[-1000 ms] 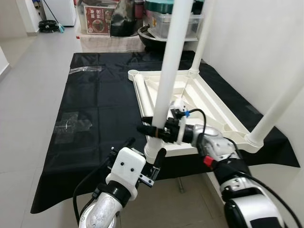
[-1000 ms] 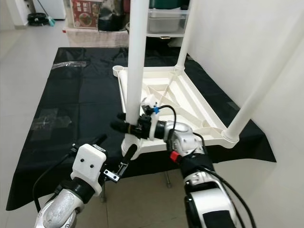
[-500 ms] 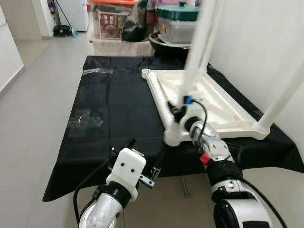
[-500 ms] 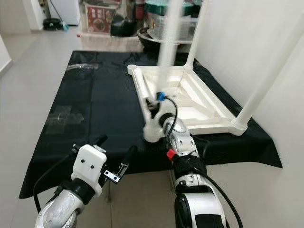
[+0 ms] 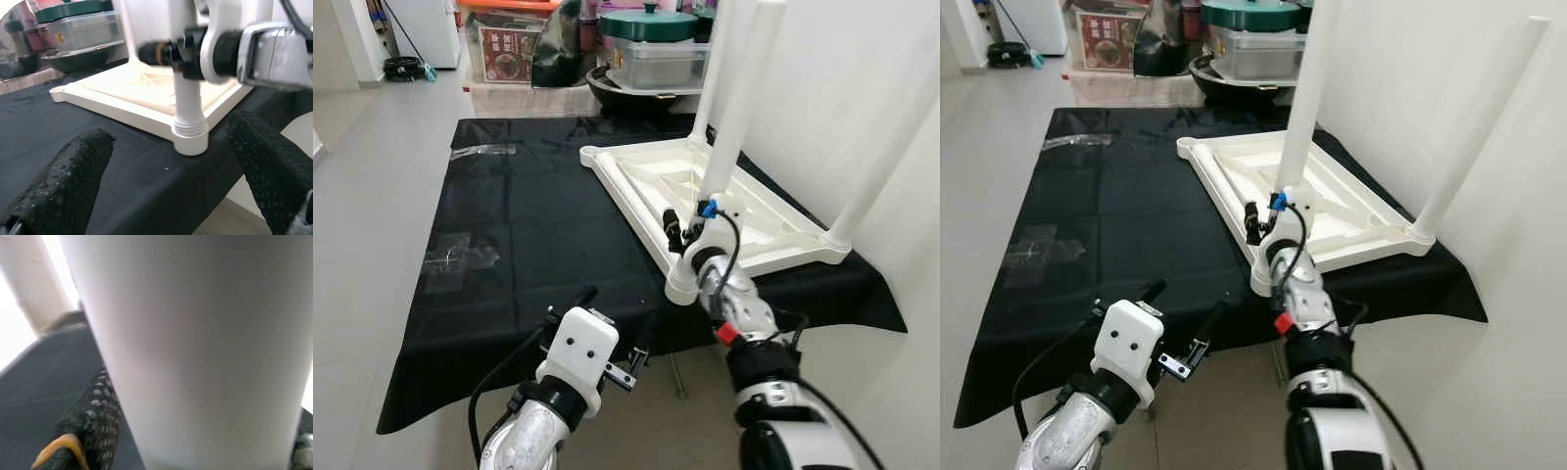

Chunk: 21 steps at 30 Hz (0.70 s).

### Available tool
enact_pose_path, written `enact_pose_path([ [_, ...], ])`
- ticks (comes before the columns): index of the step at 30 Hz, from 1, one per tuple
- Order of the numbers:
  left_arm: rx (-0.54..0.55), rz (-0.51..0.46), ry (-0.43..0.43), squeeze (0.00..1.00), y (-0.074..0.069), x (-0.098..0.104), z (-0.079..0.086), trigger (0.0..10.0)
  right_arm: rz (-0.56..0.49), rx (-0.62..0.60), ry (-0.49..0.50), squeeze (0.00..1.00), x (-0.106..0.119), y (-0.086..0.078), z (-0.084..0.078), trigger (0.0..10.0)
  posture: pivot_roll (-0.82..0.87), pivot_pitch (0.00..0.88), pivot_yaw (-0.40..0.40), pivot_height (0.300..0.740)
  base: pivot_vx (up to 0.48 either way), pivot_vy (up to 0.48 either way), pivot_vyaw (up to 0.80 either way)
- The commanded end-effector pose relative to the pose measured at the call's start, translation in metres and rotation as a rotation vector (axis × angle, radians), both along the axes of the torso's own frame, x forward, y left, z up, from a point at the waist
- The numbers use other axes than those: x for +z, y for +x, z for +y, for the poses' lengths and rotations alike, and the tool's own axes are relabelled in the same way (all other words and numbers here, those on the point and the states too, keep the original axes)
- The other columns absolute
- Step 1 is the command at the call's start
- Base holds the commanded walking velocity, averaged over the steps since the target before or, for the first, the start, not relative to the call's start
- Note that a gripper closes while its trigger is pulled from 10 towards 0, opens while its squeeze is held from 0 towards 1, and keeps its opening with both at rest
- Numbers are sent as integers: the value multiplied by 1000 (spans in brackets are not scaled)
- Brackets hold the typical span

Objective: Building children table

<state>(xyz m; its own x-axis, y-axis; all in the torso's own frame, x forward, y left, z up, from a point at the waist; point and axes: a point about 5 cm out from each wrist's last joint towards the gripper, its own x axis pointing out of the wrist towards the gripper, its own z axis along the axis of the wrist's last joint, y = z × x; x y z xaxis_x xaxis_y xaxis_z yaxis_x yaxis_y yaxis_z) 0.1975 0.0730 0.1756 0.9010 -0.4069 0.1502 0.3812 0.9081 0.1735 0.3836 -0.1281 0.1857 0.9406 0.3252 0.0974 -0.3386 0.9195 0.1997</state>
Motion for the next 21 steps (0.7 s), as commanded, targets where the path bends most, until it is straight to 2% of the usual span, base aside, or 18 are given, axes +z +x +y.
enact_pose_path([
  [1, 3, 10, 16, 0, 2, -4, 0, 10000, -59, 197, 12, 0, 11, -2, 15, 10000, 139, 0, -92, 740, 0, 0, 0],
  [4, 1, 9, 16, 0, 2, -4, 0, 10000, -67, 552, -15, 0, 15, -16, 12, 10000, 138, 2, -92, 740, 0, 0, 0],
  [6, 1, 9, 16, 0, 2, -4, 0, 10000, -67, 552, -15, 0, 15, -16, 12, 10000, 138, 2, -92, 740, 0, 0, 0],
  [7, 0, 9, 16, 0, 2, -4, -1, 10000, -56, 611, -19, 0, 15, -19, 10, 10000, 138, 2, -92, 740, 0, 0, 0],
  [8, 0, 9, 16, 0, 2, -4, -1, 10000, -56, 611, -19, 0, 15, -19, 10, 10000, 138, 2, -92, 740, 0, 0, 0],
  [9, -1, 8, 16, 0, 2, -4, -1, 10000, -40, 760, -51, 0, 13, -27, 9, 10000, 145, 6, -98, 740, 0, 0, 0],
  [10, -1, 7, 16, 0, 2, -4, -1, 10000, -25, 854, -70, 0, 11, -32, 8, 10000, 146, 7, -99, 740, 0, 0, 0],
  [11, -1, 7, 16, 0, 2, -4, -1, 10000, -25, 854, -70, 0, 11, -32, 8, 10000, 146, 7, -99, 740, 0, 0, 0],
  [12, 0, 7, 16, 0, 2, -4, -1, 10000, -12, 932, -95, 0, 8, -36, 9, 10000, 148, 9, -100, 740, 0, 0, 0],
  [13, 0, 7, 16, 0, 2, -4, -1, 10000, -12, 932, -95, 0, 8, -36, 9, 10000, 148, 9, -100, 740, 0, 0, 0],
  [14, 1, 7, 17, 0, 2, -3, 0, 10000, -10, 989, -118, 0, 5, -38, 11, 10000, 150, 16, -100, 740, 0, 0, 0],
  [16, 4, 7, 16, 0, 2, -3, 0, 10000, -14, 999, -142, 0, 1, -36, 23, 10000, 149, 16, -102, 740, 0, 0, 0],
  [18, 4, 7, 16, 0, 2, -3, 0, 10000, -17, 1008, -146, 0, 0, -36, 27, 10000, 150, 20, -103, 740, 0, 0, 0],
  [19, 3, 8, 15, 0, 1, -3, 0, 10000, -8, 975, -160, 0, -3, -33, 32, 10000, 150, 21, -102, 740, 0, 0, 0],
  [20, 3, 8, 15, 0, 1, -3, -1, 10000, -5, 920, -172, 0, -6, -29, 36, 78, 150, 24, -103, 740, 0, 0, 0],
  [21, 3, 8, 15, 0, 1, -3, -1, 10000, -9, 876, -180, 0, -8, -27, 38, 0, 150, 24, -103, 740, 0, 0, 0],
])
